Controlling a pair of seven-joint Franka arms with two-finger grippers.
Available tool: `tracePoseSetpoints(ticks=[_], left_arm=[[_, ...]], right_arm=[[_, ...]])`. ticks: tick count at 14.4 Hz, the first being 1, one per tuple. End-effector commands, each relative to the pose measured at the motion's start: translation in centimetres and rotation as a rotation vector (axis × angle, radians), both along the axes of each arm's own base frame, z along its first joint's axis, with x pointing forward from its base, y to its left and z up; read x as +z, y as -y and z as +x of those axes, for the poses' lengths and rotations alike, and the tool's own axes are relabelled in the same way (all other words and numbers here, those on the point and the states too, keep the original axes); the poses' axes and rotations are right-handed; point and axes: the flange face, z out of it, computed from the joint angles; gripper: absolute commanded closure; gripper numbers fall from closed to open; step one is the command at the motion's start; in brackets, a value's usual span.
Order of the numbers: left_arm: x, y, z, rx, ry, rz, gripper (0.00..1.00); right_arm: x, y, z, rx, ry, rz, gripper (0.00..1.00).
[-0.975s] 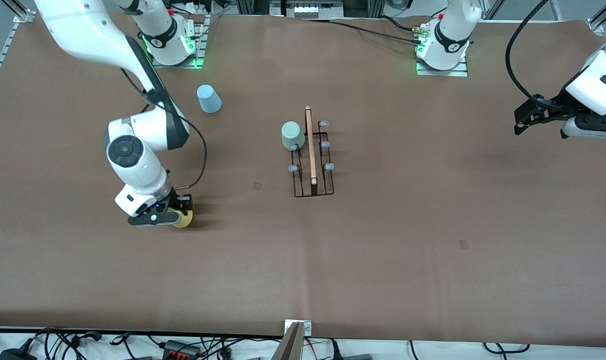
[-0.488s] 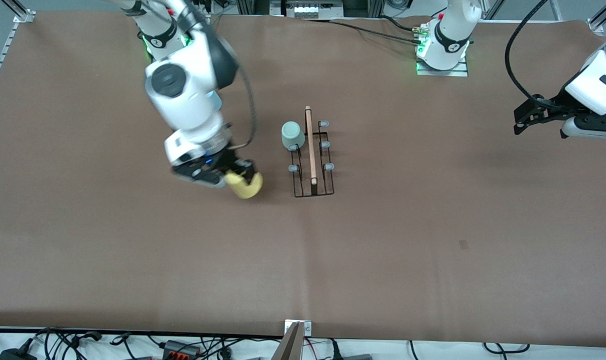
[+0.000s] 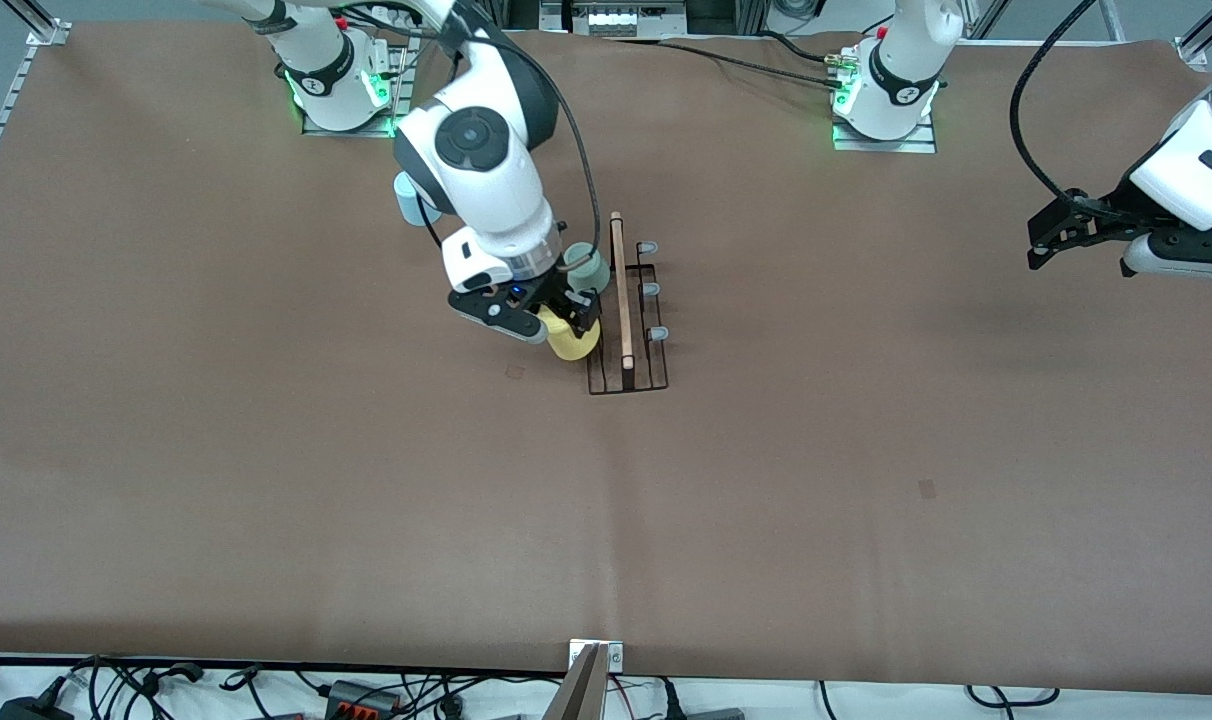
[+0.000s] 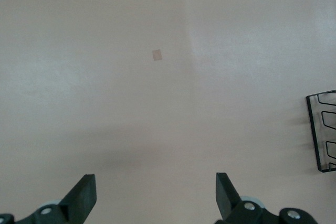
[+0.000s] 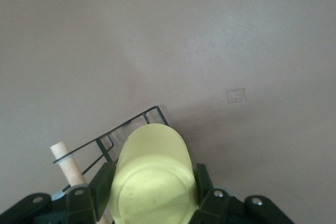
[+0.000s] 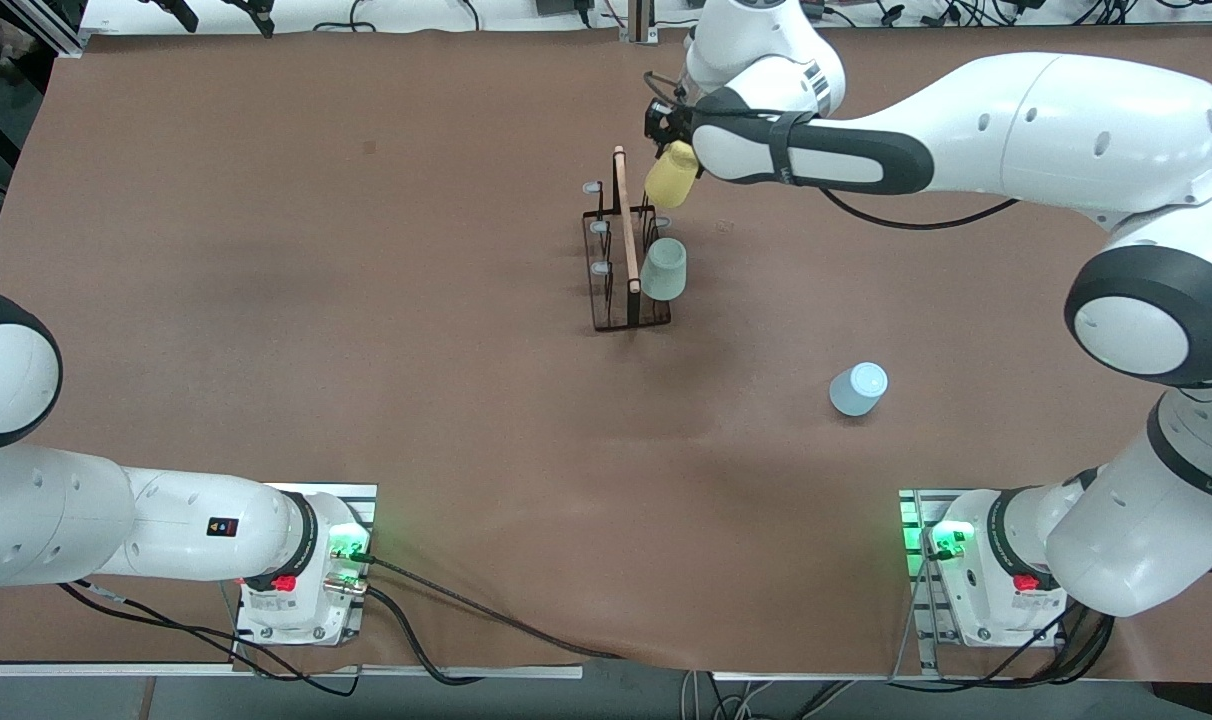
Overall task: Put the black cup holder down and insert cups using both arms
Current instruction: 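Carry the yellow cup with the right gripper onto a holder peg, then open the right gripper to release the yellow cup on the holder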
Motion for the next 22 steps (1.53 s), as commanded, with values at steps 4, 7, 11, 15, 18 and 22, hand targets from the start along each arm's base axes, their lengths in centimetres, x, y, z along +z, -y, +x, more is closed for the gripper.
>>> tracePoseSetpoints(ticks=[4,7,11,15,18,22], left_arm=[[0.4,-0.1,0.2,0.002,-0.010,-0.021,0.00],[0.4,-0.4,0.2,0.006,-0.010,-0.021,0.00],[0.4,-0.4,0.2,0.008,-0.010,-0.022,0.00],[0.4,-0.3,0.2,0.006,-0.012,-0.022,0.00],[0.3,-0.5,0.1,0.008,-0.016,-0.022,0.00],[0.1,-0.6,-0.1,0.008,-0.036,-0.023,0.00]], right_arm=[[-1.5,-1.9,-0.5,0.012,0.004,-0.030,0.82],[-1.1,-1.8,-0.3,0.038,0.020,-0.039,0.00],[6.1,7.2,3.9,0.034,0.030,-0.090,0.00],[13.0,24.8,7.8,0.169,-0.050,-0.160,0.00],[17.7,35.9,8.3,0.295,-0.054,-0.168,0.00],[22.7,48.8,7.3,0.377,-0.136,-0.164,0.00]])
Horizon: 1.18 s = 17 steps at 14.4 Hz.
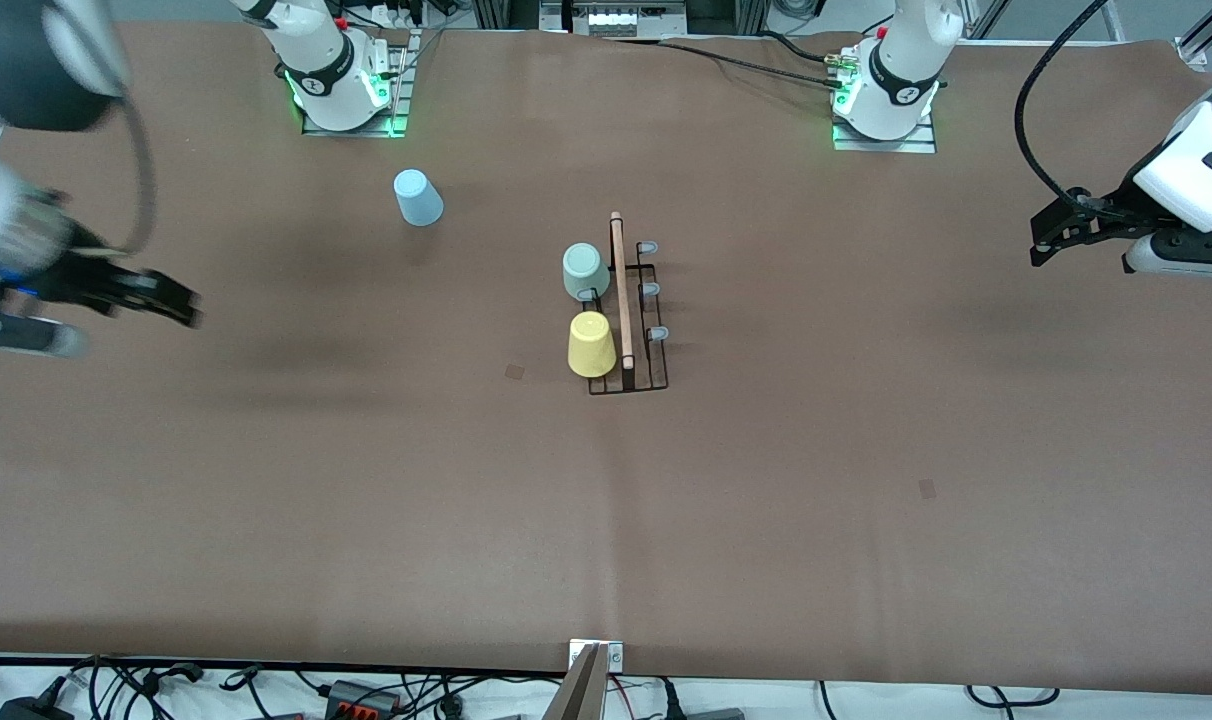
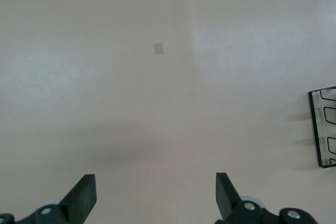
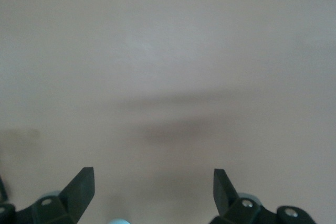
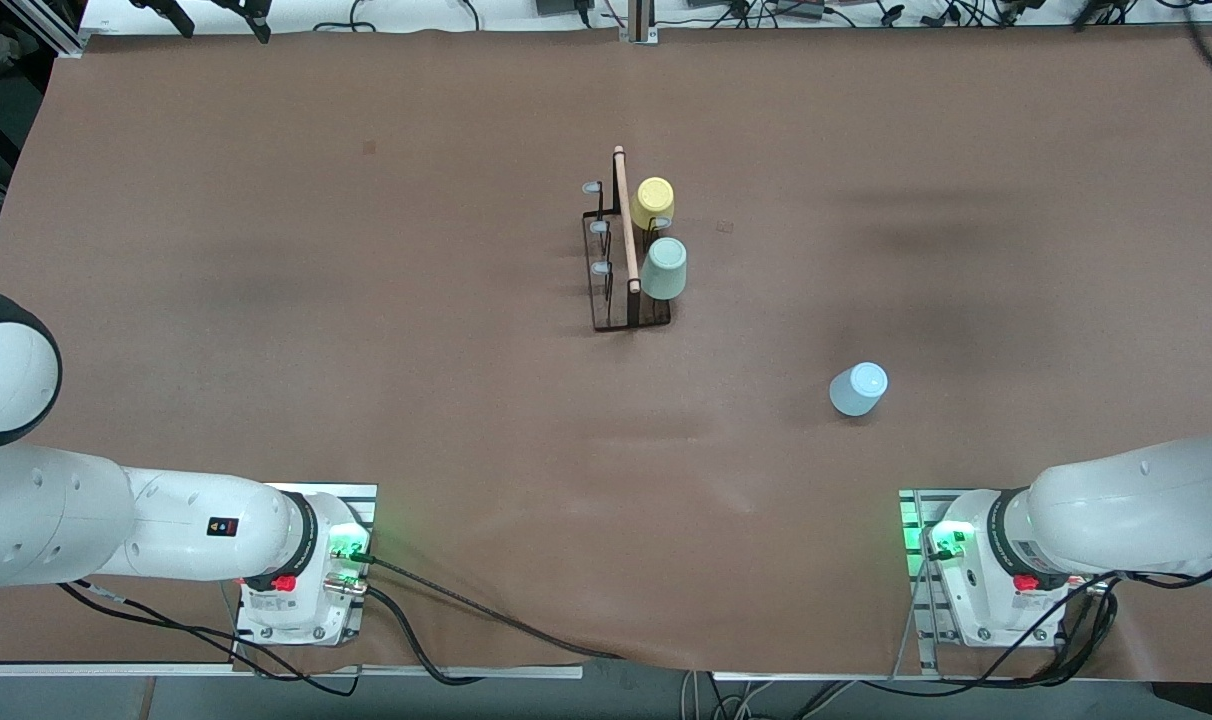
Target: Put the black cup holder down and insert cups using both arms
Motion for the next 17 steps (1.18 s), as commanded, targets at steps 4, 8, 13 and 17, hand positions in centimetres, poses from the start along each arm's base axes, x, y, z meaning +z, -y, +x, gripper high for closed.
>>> tracePoseSetpoints(ticks=[4,8,13,17], left_arm=[[0.4,-0.1,0.2,0.001,-0.010,-0.024,0.00],[0.5,-0.2,0.1,0.001,-0.010,-0.024,0.00],[0.5,-0.2,0.1,0.000,-0.010,-0.024,0.00],[0.5,-0.1,0.1,0.000,-0.010,-0.024,0.00]], right_arm=[[5.9,9.2,-2.7,0.017,0.024,-0.001,0.00],[4.9,7.1,-3.3,0.045,-0.052,0.025,0.00],[2.1,3.4,-3.5,0.120,-0.064,0.023,0.00],[2.6,3.2,-4.1,0.134,-0.047,0.013,0.00]])
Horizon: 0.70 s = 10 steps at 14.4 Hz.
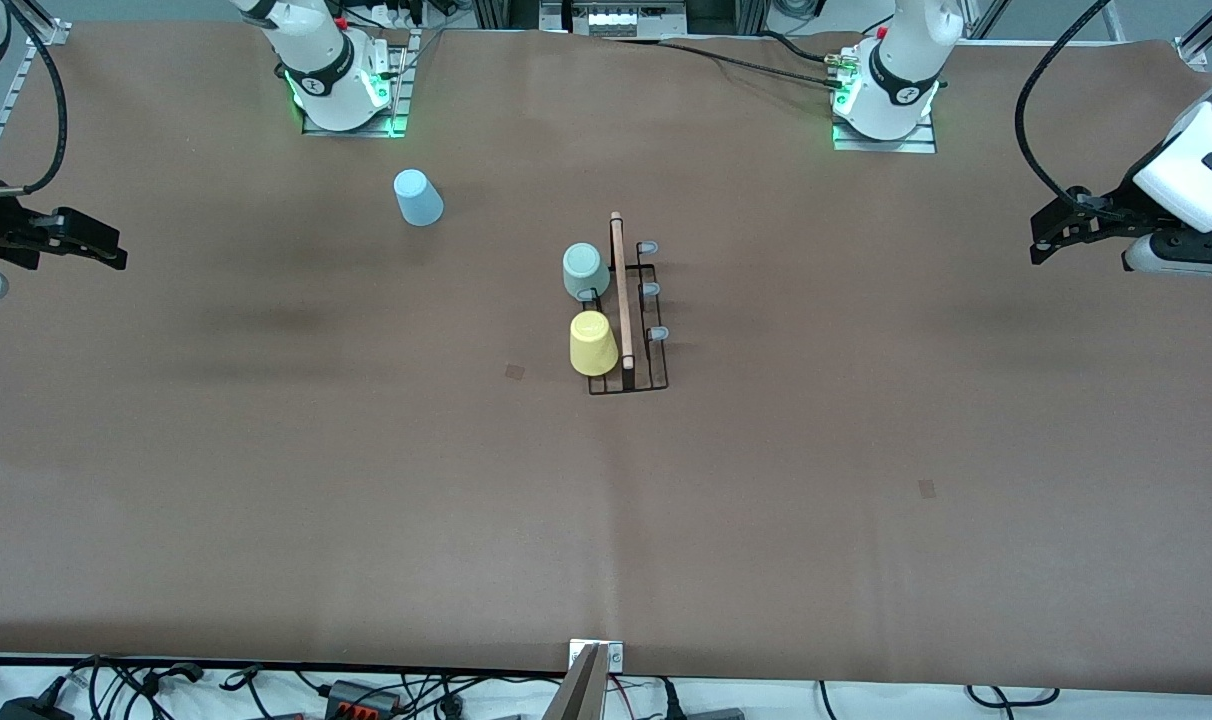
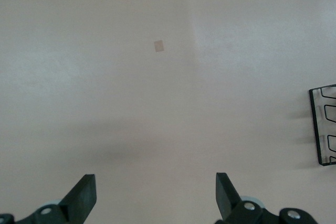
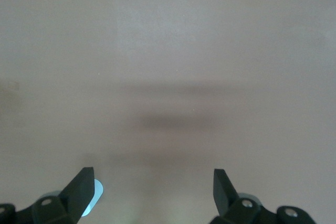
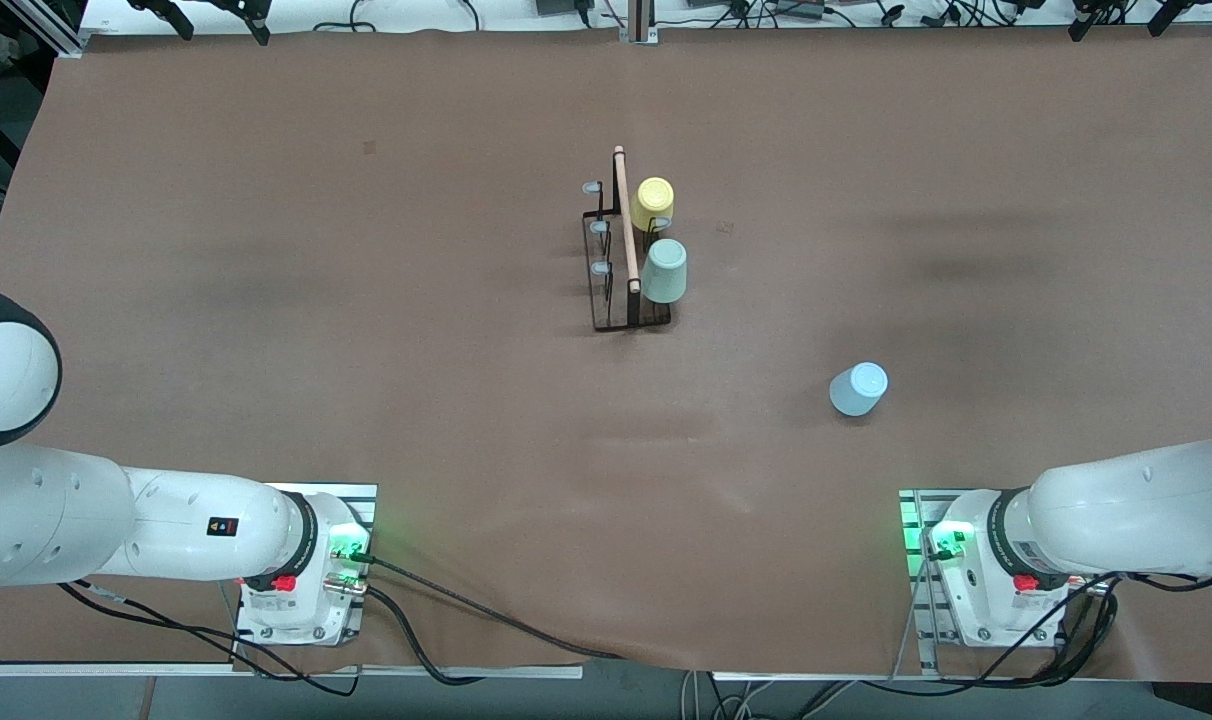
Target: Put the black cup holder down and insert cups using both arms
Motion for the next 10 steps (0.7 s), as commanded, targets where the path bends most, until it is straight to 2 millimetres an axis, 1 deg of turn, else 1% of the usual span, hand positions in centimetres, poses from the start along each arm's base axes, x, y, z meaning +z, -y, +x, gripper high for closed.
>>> tracePoseSetpoints(ticks=[1,2,3,7,8,9,10], left_arm=[[0.5,0.0,0.2,-0.002,-0.004,-0.024,0.00],[0.5,0.0,0.2,-0.002,-0.004,-0.024,0.00],[0.5,-0.1,0.2,0.000,-0.004,-0.024,0.00],[0.4,0.0,0.2,-0.002,-0.006,-0.024,0.00],[0.5,0.0,0.2,-0.002,-0.004,-0.024,0.00],[0.5,0.0,0.2,-0.002,-0.004,-0.024,0.00],[0.5,0.0,0.2,-0.002,-0.004,-0.024,0.00]], right_arm=[[1.2,0.1,-1.2,0.022,0.024,0.003,0.00],[1.9,0.0,-1.4,0.025,0.033,0.001,0.00],[2.2,-0.1,-1.4,0.025,0.032,-0.003,0.00],[1.8,0.2,-1.2,0.020,0.026,0.001,0.00],[1.9,0.1,-1.2,0.020,0.026,0.006,0.00],[2.3,0.3,-1.1,0.015,0.035,0.007,0.00],[2.2,0.3,-0.9,0.013,0.034,0.008,0.00]])
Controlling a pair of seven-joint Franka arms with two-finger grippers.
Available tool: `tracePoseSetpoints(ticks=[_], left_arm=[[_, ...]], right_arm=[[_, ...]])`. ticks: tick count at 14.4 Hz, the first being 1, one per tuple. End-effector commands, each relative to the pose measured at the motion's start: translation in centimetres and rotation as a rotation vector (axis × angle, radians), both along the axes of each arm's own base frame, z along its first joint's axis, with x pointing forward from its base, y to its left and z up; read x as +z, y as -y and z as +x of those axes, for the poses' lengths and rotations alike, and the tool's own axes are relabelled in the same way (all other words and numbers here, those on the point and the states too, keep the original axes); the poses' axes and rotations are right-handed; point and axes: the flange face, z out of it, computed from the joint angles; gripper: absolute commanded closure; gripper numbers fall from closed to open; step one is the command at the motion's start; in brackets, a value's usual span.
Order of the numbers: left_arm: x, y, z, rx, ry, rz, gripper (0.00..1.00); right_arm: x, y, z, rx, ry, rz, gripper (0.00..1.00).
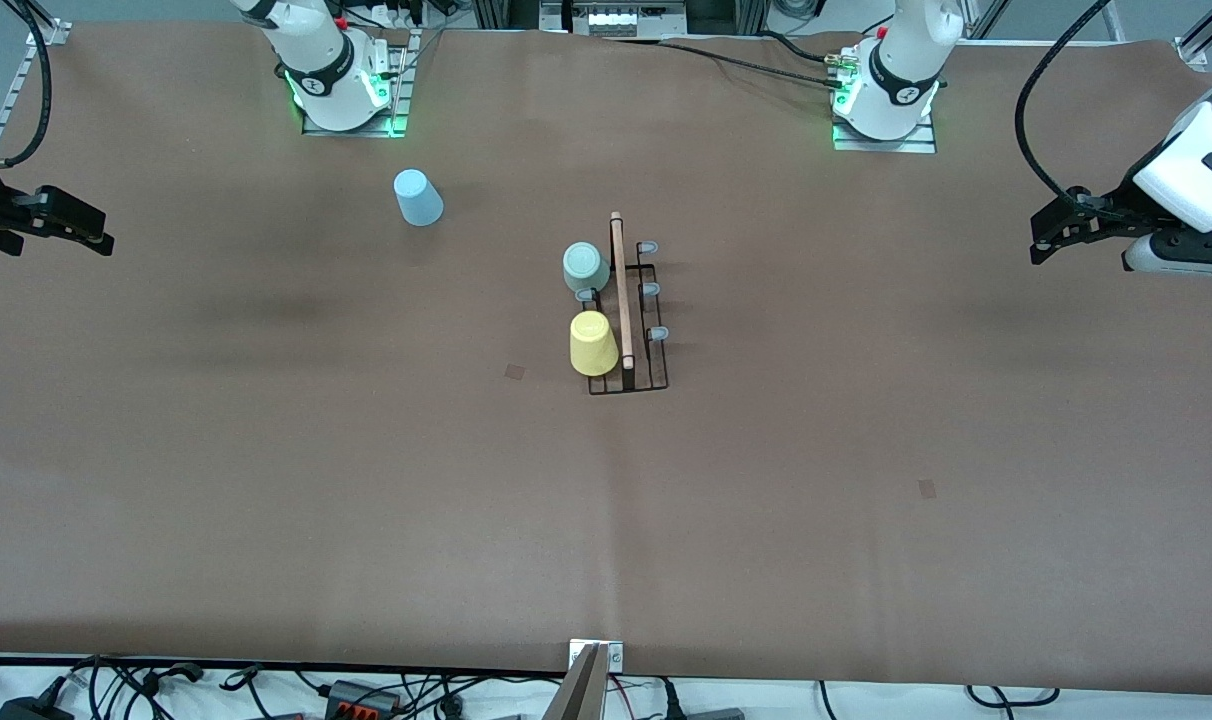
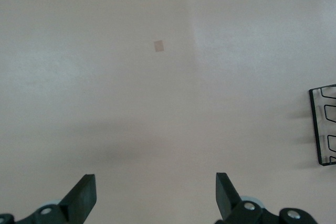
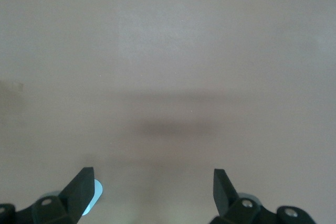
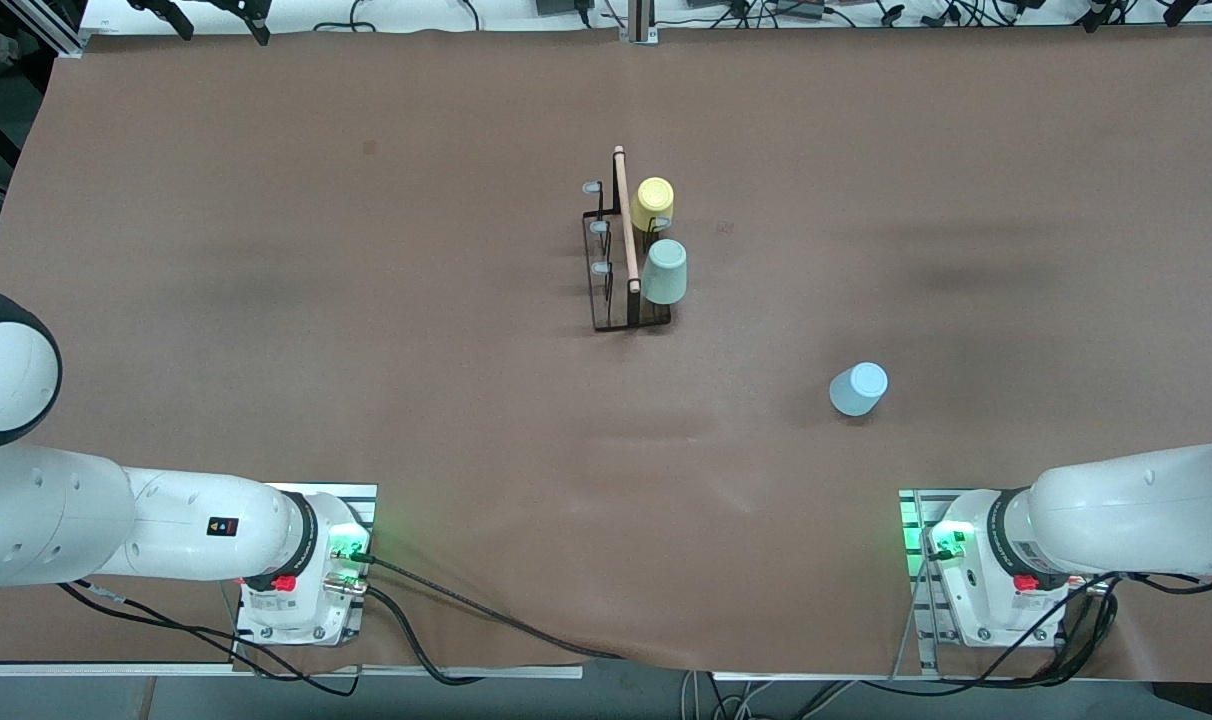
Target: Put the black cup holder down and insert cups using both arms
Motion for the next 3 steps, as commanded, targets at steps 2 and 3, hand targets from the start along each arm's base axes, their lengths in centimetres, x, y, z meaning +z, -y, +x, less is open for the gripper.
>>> tracePoseSetpoints(ticks=[2,3], left_arm=[[0.52,-0.11,0.17,0.000,-0.004,-0.026,0.00],[0.52,-0.11,0.17,0.000,-0.004,-0.026,0.00]], right_arm=[[0.56,-0.35,0.03,0.015,-0.003,0.008,0.00],[0.56,-1.05,0.06,0.024,-0.003,0.010,0.00]])
